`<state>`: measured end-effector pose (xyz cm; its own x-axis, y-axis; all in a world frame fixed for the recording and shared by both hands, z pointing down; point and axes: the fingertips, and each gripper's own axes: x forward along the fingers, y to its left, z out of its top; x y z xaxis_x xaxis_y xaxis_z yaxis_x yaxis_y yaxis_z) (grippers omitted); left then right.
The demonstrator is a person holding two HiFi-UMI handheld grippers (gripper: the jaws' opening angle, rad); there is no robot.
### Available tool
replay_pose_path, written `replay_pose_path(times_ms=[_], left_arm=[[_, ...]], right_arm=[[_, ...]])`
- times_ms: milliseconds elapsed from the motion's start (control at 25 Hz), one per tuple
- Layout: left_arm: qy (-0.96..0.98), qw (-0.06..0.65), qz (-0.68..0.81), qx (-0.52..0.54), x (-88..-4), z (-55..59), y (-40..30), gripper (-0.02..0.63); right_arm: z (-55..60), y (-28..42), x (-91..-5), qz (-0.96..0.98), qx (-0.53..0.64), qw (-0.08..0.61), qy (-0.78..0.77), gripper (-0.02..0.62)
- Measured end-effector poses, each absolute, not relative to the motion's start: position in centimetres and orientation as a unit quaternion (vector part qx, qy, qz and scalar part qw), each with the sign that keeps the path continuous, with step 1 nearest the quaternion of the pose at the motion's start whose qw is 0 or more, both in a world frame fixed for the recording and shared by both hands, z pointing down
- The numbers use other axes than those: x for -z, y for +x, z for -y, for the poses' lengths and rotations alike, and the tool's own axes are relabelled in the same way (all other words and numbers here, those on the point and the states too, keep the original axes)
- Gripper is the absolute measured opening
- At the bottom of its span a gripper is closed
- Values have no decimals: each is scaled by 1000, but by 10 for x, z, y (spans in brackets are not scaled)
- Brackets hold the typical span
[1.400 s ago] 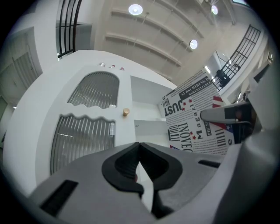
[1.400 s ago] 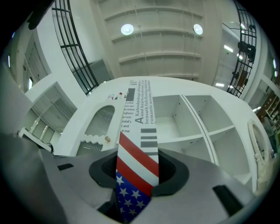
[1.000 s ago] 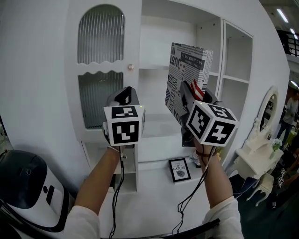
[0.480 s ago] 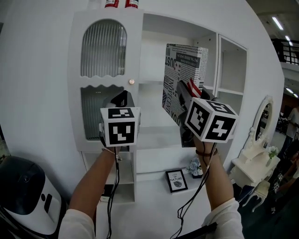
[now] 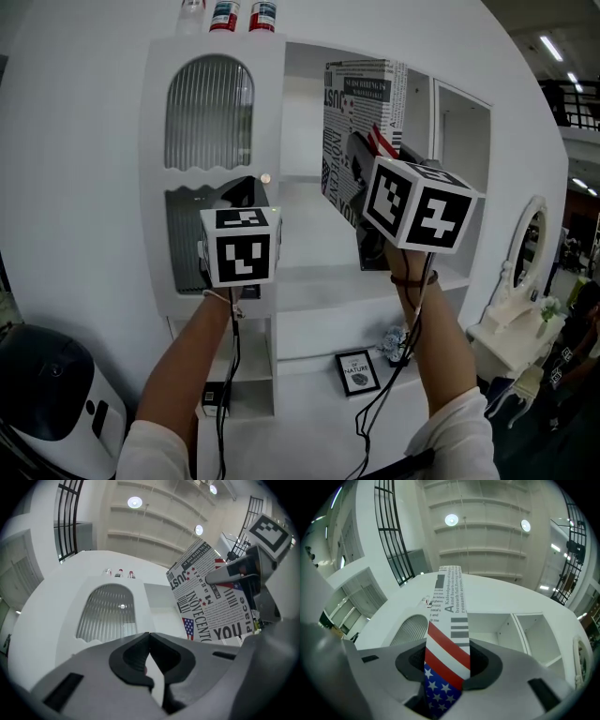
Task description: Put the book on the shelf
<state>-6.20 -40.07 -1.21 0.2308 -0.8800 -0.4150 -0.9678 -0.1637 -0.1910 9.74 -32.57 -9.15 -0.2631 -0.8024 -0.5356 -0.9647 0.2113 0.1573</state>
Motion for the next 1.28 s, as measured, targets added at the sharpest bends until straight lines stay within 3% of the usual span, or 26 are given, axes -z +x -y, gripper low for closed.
replay_pose_path(times_ms=[720, 1280], left_arm=[[-739, 215, -626, -130, 38, 412, -87, 8], [-731, 206, -634, -144, 53, 439, -101, 8]], right_arm=[[377, 93, 139, -752, -220, 206, -586, 170], [435, 85, 162, -750, -209, 186, -599, 172]])
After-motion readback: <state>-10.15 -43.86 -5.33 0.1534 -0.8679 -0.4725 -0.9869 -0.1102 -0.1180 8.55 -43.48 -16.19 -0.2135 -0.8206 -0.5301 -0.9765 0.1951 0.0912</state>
